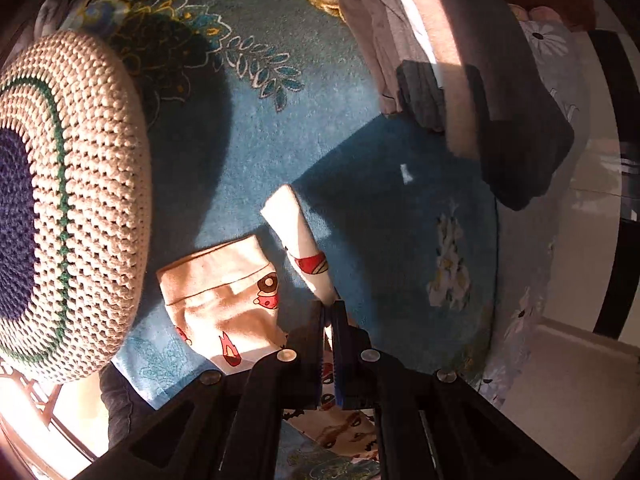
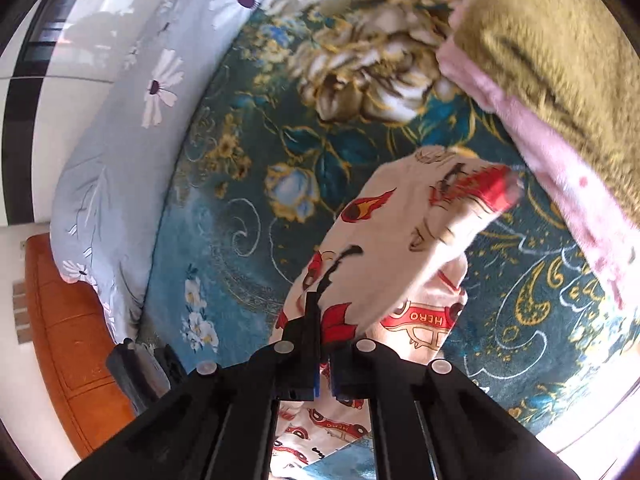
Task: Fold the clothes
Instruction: 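Pinch the pant fabric with the left gripper while the right gripper holds the top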
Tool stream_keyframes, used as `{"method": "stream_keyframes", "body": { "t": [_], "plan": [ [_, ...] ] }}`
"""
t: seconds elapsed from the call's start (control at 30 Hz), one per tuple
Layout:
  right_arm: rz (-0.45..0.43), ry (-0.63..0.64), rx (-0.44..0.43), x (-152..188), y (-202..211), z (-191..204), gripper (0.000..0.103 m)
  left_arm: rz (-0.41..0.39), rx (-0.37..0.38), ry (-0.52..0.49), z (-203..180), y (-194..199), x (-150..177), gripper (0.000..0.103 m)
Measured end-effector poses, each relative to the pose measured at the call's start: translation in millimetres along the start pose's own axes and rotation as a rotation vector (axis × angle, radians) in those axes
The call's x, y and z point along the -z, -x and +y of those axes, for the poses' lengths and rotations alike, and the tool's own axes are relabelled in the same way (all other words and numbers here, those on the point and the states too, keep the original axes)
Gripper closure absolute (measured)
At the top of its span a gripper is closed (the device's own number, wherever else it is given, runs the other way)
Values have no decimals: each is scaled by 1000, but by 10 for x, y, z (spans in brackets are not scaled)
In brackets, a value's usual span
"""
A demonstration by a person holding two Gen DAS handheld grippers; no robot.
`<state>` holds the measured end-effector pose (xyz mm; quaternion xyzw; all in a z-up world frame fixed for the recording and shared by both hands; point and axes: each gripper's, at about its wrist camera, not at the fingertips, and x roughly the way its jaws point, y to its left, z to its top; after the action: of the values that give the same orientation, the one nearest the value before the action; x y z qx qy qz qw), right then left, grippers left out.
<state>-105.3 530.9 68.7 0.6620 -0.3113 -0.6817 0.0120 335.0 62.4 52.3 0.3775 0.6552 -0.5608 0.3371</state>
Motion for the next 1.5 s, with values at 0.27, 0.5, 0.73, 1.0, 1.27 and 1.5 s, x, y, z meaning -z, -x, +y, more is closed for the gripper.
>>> {"method": "stream_keyframes", "body": {
  "t": [0.27,0.5,0.73,1.0,1.27,1.5],
  "plan": [
    [116,-74,191,118,-471,-559,100,72,-248,115,845,-814,160,97],
    [122,0,201,96,-487,-402,99,45,-301,223,1178,-901,129,71],
    [129,23,222,80,-476,-317,98,-19,-138,278,1253,-846,132,54],
    [148,18,247,72,-491,-287,97,-24,-40,262,1310,-824,160,40],
    [164,34,256,50,-530,-172,97,-4,-83,156,1108,-950,108,32],
    [174,49,260,15,-533,-92,97,32,-30,151,1093,-962,144,28]
  ]
}}
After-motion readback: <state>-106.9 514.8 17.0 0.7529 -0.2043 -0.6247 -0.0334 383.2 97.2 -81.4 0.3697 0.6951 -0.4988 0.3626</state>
